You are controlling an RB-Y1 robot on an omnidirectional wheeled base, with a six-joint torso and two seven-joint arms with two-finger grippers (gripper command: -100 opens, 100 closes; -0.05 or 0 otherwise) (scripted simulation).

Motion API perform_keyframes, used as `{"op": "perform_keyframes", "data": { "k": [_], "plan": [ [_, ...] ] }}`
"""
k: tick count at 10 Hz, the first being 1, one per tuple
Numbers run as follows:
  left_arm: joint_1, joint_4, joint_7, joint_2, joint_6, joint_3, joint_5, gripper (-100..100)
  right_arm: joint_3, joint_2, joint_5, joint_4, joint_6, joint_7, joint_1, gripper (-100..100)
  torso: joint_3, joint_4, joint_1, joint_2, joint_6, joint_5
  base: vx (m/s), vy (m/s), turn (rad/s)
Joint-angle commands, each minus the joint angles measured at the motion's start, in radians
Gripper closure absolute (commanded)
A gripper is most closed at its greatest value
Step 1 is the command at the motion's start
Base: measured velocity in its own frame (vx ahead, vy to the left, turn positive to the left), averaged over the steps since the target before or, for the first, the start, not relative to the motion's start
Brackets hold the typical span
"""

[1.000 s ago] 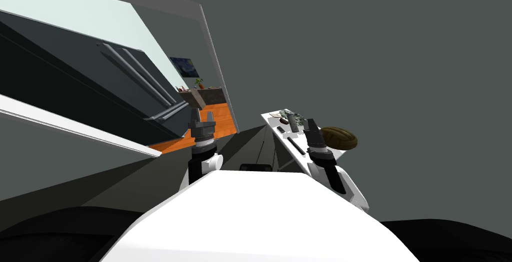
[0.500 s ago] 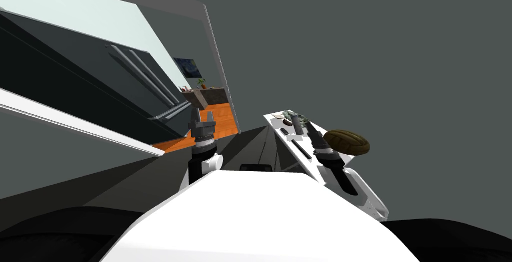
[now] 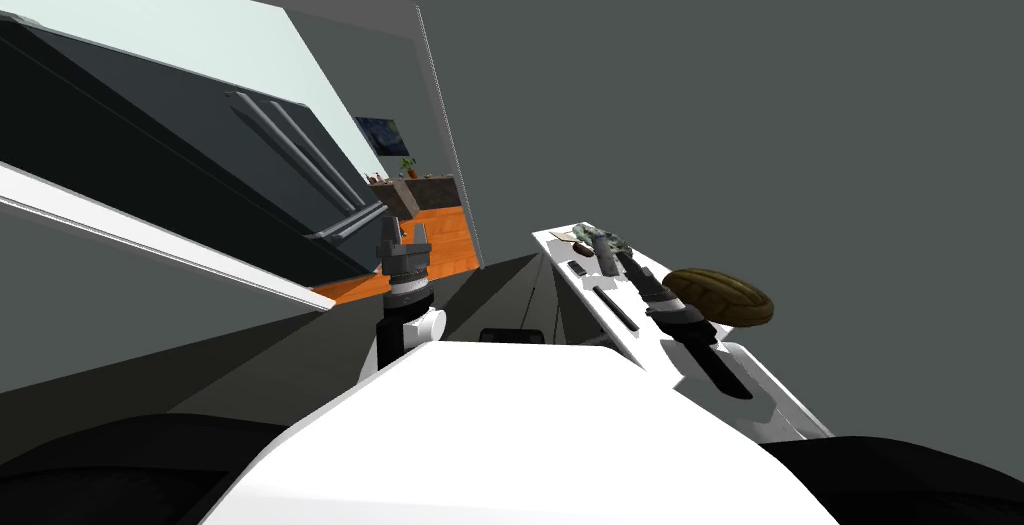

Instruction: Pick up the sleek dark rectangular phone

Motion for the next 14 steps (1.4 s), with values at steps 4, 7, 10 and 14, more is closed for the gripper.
{"op": "perform_keyframes", "data": {
  "k": [4,7,10,14],
  "plan": [
    [0.000,0.000,0.000,0.000,0.000,0.000,0.000,0,-0.076,-0.124,0.095,0.131,-0.027,-0.043,0.018,-100,0.000,0.000,0.000,-0.001,0.000,0.000,0.068,0.070,0.061],
    [0.000,0.000,0.000,0.000,0.000,0.000,0.000,0,-0.104,-0.210,0.159,0.218,-0.048,-0.065,0.032,-100,-0.001,0.000,0.001,-0.002,0.000,0.000,0.084,0.075,0.075],
    [0.000,0.000,0.000,0.000,0.000,0.000,0.000,0,-0.111,-0.270,0.192,0.289,-0.059,-0.075,0.040,-100,-0.001,0.000,0.001,-0.002,0.000,0.000,0.069,0.056,0.038],
    [0.000,0.000,0.000,0.000,0.000,0.000,0.000,0,-0.109,-0.355,0.260,0.384,-0.084,-0.091,0.053,-100,-0.001,0.000,0.001,-0.002,0.000,0.000,0.074,0.049,0.056]
  ]
}}
